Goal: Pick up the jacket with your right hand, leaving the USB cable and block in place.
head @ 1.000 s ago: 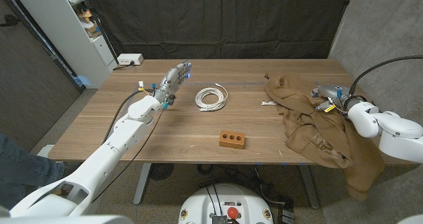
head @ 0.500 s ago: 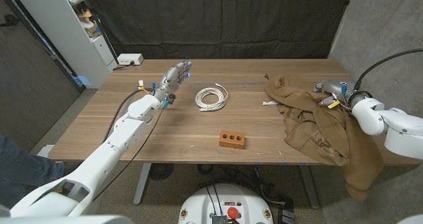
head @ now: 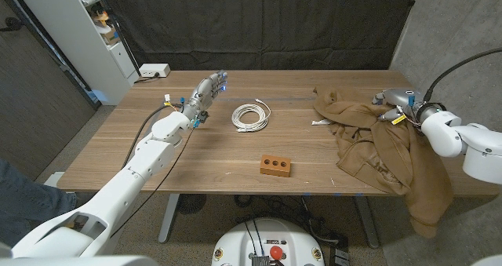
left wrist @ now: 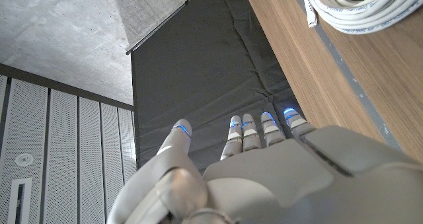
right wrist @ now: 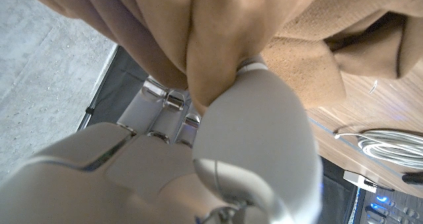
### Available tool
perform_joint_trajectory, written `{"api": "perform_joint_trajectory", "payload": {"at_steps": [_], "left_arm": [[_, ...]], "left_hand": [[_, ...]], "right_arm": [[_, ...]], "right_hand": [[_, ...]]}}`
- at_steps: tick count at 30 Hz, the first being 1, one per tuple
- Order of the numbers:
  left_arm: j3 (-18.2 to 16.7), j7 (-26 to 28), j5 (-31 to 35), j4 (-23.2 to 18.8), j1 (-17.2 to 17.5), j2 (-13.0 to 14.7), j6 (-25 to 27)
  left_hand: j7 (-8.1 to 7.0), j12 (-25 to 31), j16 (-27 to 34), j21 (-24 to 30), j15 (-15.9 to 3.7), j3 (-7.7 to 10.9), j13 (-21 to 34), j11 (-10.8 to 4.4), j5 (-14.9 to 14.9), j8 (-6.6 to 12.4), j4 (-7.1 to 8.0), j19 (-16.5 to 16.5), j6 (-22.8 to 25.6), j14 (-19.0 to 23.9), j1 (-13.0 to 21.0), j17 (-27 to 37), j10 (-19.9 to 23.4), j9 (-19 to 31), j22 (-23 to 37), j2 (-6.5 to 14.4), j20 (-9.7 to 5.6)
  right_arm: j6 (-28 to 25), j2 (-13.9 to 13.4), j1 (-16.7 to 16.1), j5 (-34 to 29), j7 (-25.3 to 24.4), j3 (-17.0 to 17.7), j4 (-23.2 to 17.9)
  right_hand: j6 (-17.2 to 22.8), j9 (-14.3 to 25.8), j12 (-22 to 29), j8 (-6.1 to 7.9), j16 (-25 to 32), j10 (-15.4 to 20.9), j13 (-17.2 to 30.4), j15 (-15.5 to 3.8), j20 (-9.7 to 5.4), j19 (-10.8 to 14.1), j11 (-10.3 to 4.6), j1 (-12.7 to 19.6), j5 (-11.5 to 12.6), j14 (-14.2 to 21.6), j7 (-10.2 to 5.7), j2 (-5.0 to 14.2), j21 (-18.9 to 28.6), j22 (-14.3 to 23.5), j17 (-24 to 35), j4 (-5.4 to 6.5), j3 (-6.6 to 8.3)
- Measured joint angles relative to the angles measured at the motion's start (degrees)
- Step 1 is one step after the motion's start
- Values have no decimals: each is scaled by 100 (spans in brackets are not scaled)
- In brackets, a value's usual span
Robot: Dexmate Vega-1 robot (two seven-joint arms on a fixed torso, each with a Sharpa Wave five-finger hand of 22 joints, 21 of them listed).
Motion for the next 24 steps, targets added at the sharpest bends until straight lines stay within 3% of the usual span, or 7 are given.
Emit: {"api": "perform_joint_trajectory", "payload": {"at_steps": [8, 11, 24], "left_arm": [[-2, -2, -4, 0, 7, -2, -23], [-5, -4, -7, 1, 19, -9, -43], [-16, -5, -10, -25, 57, -19, -75]], "left_hand": [[0, 0, 0, 0, 0, 0, 0, 0, 0, 0, 0, 0, 0, 0, 0, 0, 0, 0, 0, 0, 0], [0, 0, 0, 0, 0, 0, 0, 0, 0, 0, 0, 0, -1, 0, 0, 0, 0, 0, 0, 0, 0], [-1, 0, 0, 0, 0, 0, 0, 0, 0, 0, 0, 0, -1, 0, 0, 0, 0, 0, 0, 0, 0]], "right_arm": [[-37, -110, -442, 101, -53, 492, -109], [-38, -96, -739, 55, -13, 877, -171], [121, 464, -1322, -544, 488, 1903, -378]], "right_hand": [[43, -59, -33, -9, -24, 4, 0, -48, 20, -20, -3, 0, 0, 49, 43, 0, 76, 10, 58, 0, 0], [51, -100, -33, -9, -28, 98, 0, -40, 20, -63, -33, 0, 0, 101, 52, 0, 119, 10, 99, 1, 0], [105, -137, -54, -24, -64, 167, 70, -100, 71, -133, -23, 0, 28, 224, 42, 0, 308, 10, 236, 1, 47]]}}
